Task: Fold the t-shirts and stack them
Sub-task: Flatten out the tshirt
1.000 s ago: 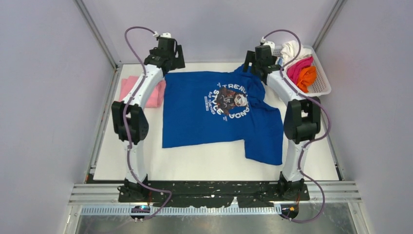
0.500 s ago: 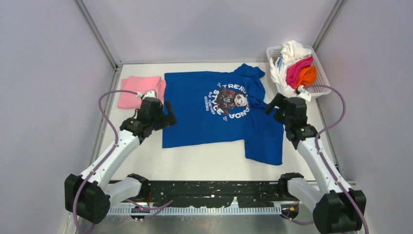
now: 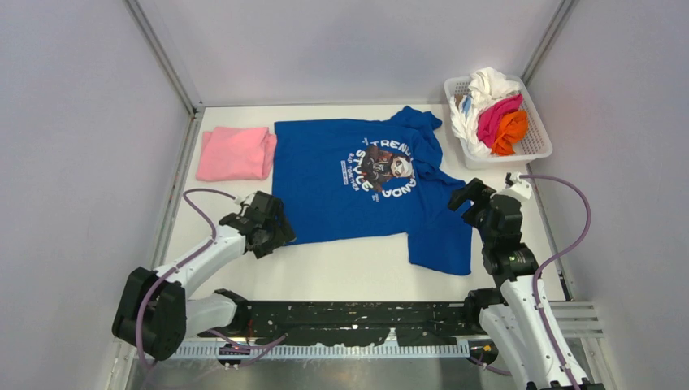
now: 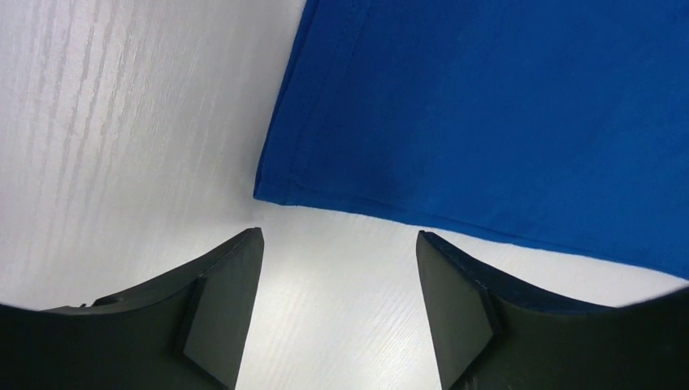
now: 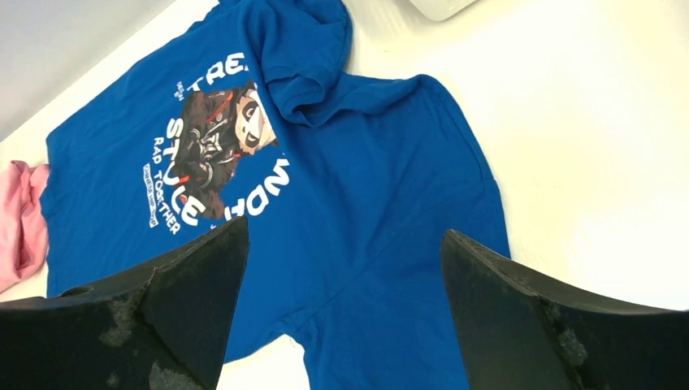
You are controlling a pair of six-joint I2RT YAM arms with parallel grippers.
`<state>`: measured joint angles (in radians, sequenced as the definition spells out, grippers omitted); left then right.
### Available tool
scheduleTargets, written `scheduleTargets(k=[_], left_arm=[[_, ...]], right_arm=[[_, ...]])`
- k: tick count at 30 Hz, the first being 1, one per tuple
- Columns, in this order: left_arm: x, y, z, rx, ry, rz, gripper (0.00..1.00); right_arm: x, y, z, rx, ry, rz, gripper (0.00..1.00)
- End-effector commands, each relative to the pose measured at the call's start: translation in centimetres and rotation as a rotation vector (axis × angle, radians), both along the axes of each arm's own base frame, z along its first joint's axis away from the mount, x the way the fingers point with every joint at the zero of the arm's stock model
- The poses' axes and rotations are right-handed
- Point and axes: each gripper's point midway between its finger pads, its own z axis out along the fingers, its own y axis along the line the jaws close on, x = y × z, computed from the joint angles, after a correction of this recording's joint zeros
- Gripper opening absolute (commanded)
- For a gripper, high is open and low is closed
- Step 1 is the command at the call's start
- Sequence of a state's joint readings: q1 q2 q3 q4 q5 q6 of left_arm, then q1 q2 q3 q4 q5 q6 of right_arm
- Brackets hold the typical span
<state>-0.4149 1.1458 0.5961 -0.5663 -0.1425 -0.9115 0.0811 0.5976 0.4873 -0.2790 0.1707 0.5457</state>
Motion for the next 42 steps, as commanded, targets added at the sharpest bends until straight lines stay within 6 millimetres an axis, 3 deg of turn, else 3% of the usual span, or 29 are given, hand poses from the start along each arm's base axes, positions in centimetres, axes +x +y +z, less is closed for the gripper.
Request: scheduleTargets(k=[1,7,15,21,25,28,32,38,40,42], left_arm=[[1.9,0.0,0.2,-0.019,-0.034,0.141,0.70],[2.1,1.6,-0.3,0.076,0.011,0.239,0.66],[3.0,1.0,-1.9,0.105,0.088,0.247,0.57],[3.6,1.2,-2.6,0.153,0.127,0.249,0.44],[4.2,0.9,-2.6,0.152,0.123,0.238,0.24],[4.3,0.7,-2.7,0.149,0.120,0.228,0.00],[4.7,1.1,-2.2,0.179,0.098,0.210,0.00],[5.7,4.0,-0.7,0.212,0.037,0.234,0.00],[5.9,4.6,-0.5,0.208,0.017,0.229,0.00],[6.5,4.5,-0.2,0.205,-0.018,0.195,0.00]], right_arm=[[-0.2,-1.0,-0.1,-0.023,0.022,-0.047,0.95],[-0.2,-1.5,-0.7,-0.046,0.052,-0.069,0.95],[-0.2,-1.8,-0.9,-0.060,0.068,-0.077,0.95],[-0.3,-2.0,-0.8,-0.070,0.068,-0.086,0.96],[-0.3,-2.1,-0.9,-0.075,0.071,-0.092,0.95],[-0.2,-2.2,-1.1,-0.081,0.079,-0.095,0.95],[-0.3,-2.4,-1.2,-0.090,0.094,-0.102,0.95],[-1.7,-2.8,-1.9,-0.132,0.190,-0.092,0.95],[-2.6,-2.1,-2.7,-0.120,0.257,-0.059,0.95],[-3.2,0.0,-3.5,-0.074,0.317,0.019,0.95]])
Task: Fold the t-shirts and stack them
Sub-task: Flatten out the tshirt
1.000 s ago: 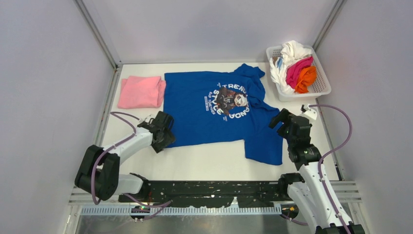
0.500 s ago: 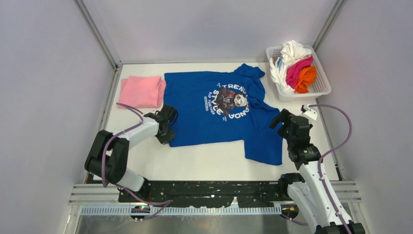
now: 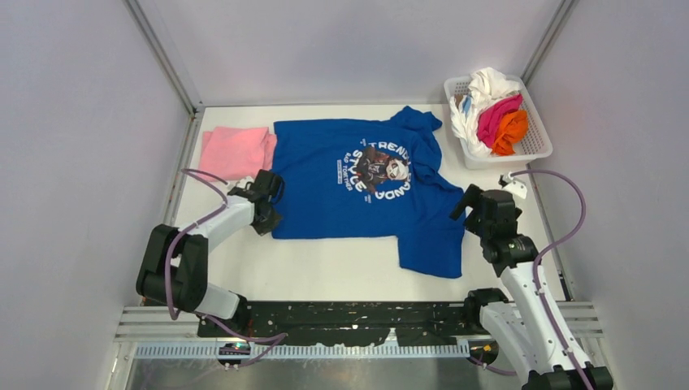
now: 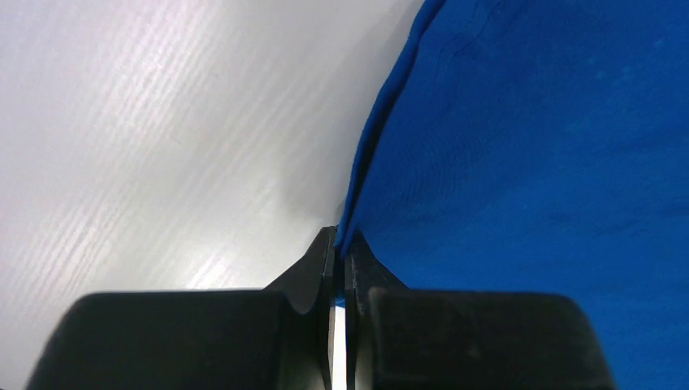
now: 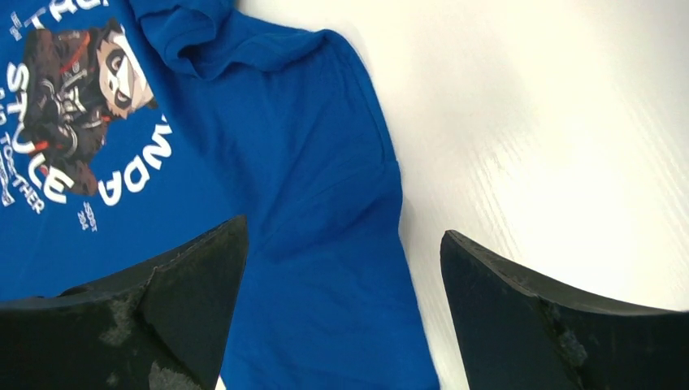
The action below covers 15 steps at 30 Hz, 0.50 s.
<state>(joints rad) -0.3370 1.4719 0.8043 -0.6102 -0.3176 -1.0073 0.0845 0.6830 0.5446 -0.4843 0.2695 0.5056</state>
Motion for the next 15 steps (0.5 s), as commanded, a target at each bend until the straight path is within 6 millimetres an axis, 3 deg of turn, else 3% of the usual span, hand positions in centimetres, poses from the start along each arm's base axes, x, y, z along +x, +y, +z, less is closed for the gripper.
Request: scheduleTargets(k=[1,4,9,12,15], left_arm=[[1.5,1.3,1.4,0.043,-0.103,-0.054,0.00],[1.8,1.6,1.8,0.063,-0.119,-0.052,0.00],[2.2,0.8,2.1,0.021,-0.146,-0.077,0.00],[2.2,0.5,1.9,0.000,-0.151,-0.083,0.00],[2.2,0.1,1.8,-0.020,-0.154,-0.095,0.00]], right_arm=[[-1.9,2.5,-0.7,0.046,0.138,0.092,0.95],[-4.0,4.6,-2.5,-0.007,0.275,0.137,0.95],[-8.3,5.5,-3.5,-0.035,0.454,0.155,0.95],[-9.8,6.2,-3.9,-0.003,0.491,0.182,0.96],[-10.6,5.6,-5.3,-0.015,0.518,0.156,0.97]])
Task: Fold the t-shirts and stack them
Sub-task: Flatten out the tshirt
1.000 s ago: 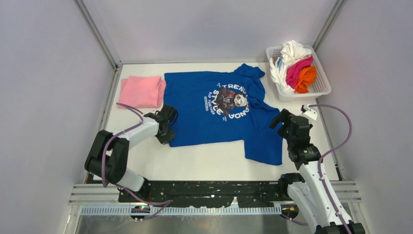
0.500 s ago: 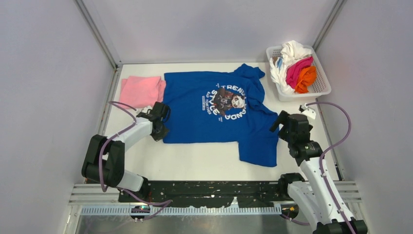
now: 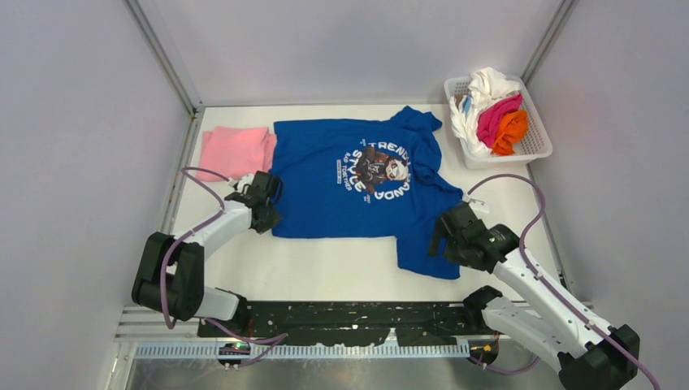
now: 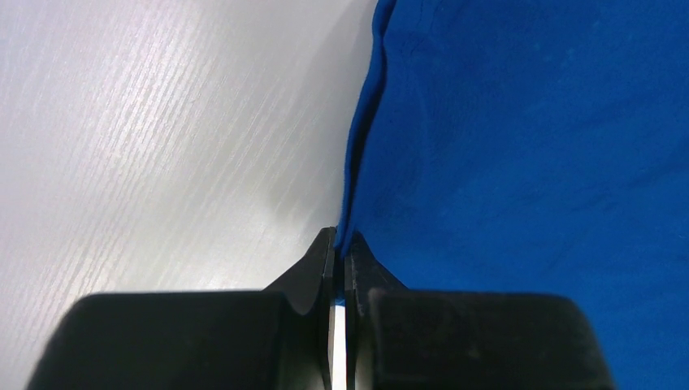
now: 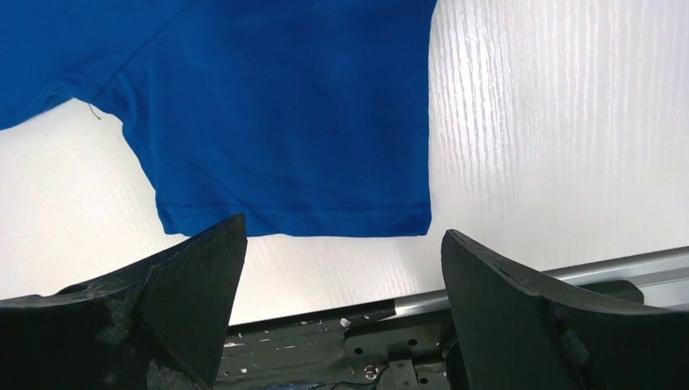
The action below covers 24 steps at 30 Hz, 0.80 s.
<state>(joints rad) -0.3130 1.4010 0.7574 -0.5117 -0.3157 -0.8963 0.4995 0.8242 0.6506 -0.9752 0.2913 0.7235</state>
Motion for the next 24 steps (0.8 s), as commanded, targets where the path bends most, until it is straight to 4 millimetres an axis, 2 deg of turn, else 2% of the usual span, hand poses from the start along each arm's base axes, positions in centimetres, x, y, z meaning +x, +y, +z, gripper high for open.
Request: scheduleTargets(k=[1,5,8,14,24], left_arm=[[1.0,-0.5,0.8,-0.028,-0.058,-0.024,0.00],[0.8,-0.5,0.7,-0.023,-0.048,-0.033,0.00],[0.6,-0.4,0.6,-0.022,-0.047,-0.036,0.00],[0.7,-0.5,0.6,-0.021,-0.047,-0.044,0.00],[0.7,-0.4,0.6,-0.016,-0.043,-0.050,0.00]], right_arm=[[-1.1,-0.4,-1.0,0.000,0.031,-0.068,0.97],[-0.1,1.5,-2.8,0.081,0.031,-0.076,0.98],[0.3,0.7,-3.6,0.037,0.033,-0.118,1.00],[-0.7,0.3,-5.6,0.032,0.065,-0.159,0.89],[-0.2,-0.5,-6.3,0.045,0.009,-0.220,0.80]])
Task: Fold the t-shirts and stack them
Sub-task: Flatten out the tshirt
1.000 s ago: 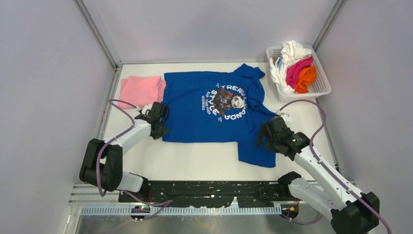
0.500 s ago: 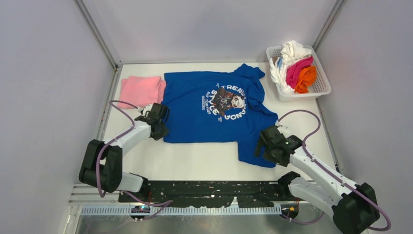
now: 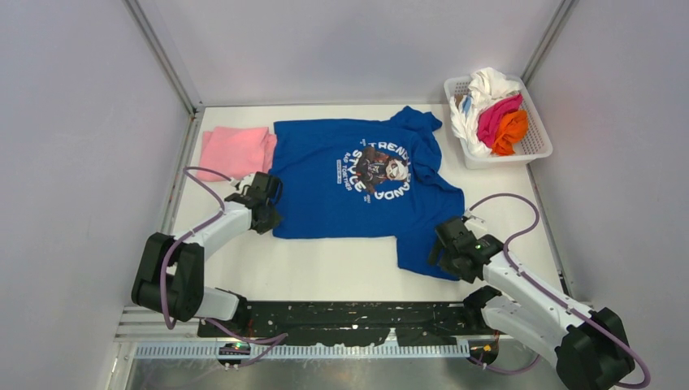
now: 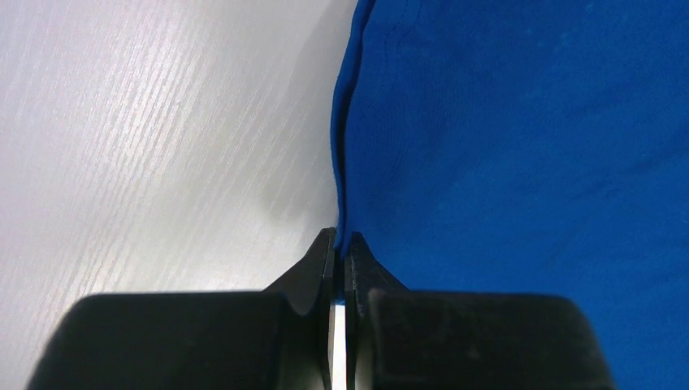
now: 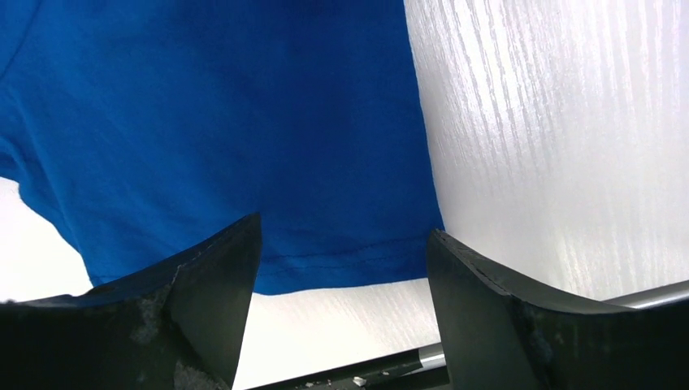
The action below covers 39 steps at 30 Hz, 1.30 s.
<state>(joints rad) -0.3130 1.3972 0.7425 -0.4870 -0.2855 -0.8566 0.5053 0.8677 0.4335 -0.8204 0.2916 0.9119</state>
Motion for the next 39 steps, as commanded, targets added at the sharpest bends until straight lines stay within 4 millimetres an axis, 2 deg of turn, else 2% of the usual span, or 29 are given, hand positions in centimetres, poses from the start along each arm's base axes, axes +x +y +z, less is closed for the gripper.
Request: scheduleTargets(k=[1,7,10,20,22,24,25,27,29,31,32,33,34,35,36,37,38,39], left_arm=[[0.8,0.1,0.9,0.000,-0.047,-0.001,0.00],[0.8,0.4,1.2,0.014,-0.051,0.005,0.00],[0.8,0.4,1.2,0.016,-0.053,0.007,0.00],[0.9,0.5,1.3,0.020,-0.051,0.006,0.00],[0.8,0.5,1.4,0.022,-0.053,0.008,0.00],[0.9,0.5,1.6,0.022,-0.060,0.005,0.00],[1.0,0.5,1.8,0.019,-0.068,0.001,0.00],[1.3,0.1,2.5,0.007,-0.091,-0.028,0.00],[1.7,-0.4,3.8,-0.005,-0.133,-0.053,0.00],[2.1,-0.7,5.8,-0.020,-0.190,-0.072,0.00],[2.3,-0.9,6.9,-0.029,-0.223,-0.080,0.00],[2.5,-1.1,8.4,-0.040,-0.266,-0.088,0.00],[2.7,-1.3,10.5,-0.058,-0.324,-0.095,0.00],[2.8,-1.5,12.2,-0.071,-0.373,-0.109,0.00],[3.0,-1.7,14.2,-0.087,-0.429,-0.120,0.00],[3.0,-1.8,16.1,-0.098,-0.479,-0.139,0.00],[3.0,-2.0,18.2,-0.111,-0.534,-0.156,0.00],[2.9,-2.1,20.4,-0.123,-0.584,-0.167,0.00]], right_arm=[[1.4,-0.1,-0.1,0.015,-0.063,-0.055,0.78],[1.1,0.4,-0.3,0.040,-0.046,-0.031,0.71],[1.1,1.1,-0.3,0.071,-0.042,0.003,0.63],[1.8,1.2,-0.2,0.048,-0.042,0.033,0.44],[2.2,1.2,-0.2,0.042,-0.051,0.041,0.35],[3.0,1.4,0.3,0.040,-0.082,0.048,0.22],[3.3,1.1,0.5,0.027,-0.099,0.045,0.12],[4.4,0.9,1.5,0.012,-0.159,0.030,0.06],[6.0,0.6,3.4,0.003,-0.251,0.010,0.05],[7.7,0.4,6.3,-0.004,-0.360,-0.012,0.05],[8.7,0.5,8.7,0.009,-0.434,-0.019,0.05],[9.2,0.0,10.0,-0.007,-0.479,-0.037,0.05],[9.9,0.0,12.7,0.006,-0.551,-0.048,0.05],[10.3,-0.6,14.0,-0.013,-0.592,-0.068,0.05],[10.7,-0.8,16.6,-0.009,-0.656,-0.072,0.05],[10.9,-1.3,18.0,-0.028,-0.692,-0.091,0.05],[11.1,-1.9,20.7,-0.036,-0.753,-0.106,0.05],[11.2,-2.1,21.9,-0.042,-0.780,-0.111,0.05]])
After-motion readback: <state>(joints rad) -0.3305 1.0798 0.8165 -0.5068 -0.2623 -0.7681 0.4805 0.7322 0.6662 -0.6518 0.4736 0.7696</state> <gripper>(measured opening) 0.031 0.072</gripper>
